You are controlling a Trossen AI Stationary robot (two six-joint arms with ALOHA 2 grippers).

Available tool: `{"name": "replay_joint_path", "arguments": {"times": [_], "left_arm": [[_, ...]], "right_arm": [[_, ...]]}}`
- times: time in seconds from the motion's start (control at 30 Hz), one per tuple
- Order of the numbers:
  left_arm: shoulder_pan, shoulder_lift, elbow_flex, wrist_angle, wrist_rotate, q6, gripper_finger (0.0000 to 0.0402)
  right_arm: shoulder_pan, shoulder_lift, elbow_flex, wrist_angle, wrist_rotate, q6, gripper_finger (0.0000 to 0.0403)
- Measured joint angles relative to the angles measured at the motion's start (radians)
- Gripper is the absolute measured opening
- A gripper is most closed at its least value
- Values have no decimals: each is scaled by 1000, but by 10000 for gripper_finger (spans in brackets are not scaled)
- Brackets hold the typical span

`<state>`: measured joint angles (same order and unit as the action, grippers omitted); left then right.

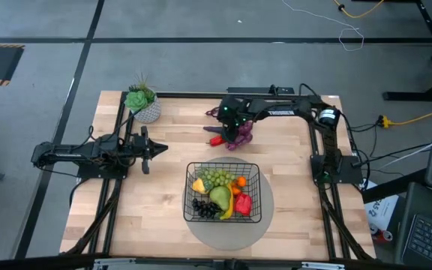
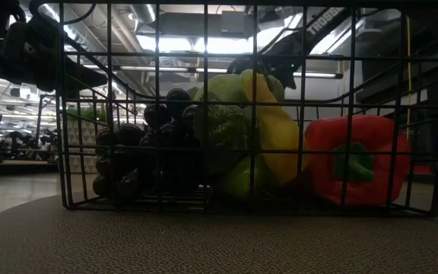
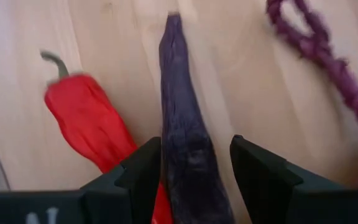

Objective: Build produce basket
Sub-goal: Put the violet chili pepper into the wire basket

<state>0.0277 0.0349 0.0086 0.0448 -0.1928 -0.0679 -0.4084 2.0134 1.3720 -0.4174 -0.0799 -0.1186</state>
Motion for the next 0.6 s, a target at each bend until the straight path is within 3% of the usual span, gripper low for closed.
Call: {"name": "replay_joint_path", "arguments": {"times": [0.5,0.6], "left_arm": [[0,0,0,0,0,0,19],[0,0,0,0,0,0,19]], "right_arm": [[0,78,2,-11,6,-25,191],[4,81,11,-14,6,-22,174]]}}
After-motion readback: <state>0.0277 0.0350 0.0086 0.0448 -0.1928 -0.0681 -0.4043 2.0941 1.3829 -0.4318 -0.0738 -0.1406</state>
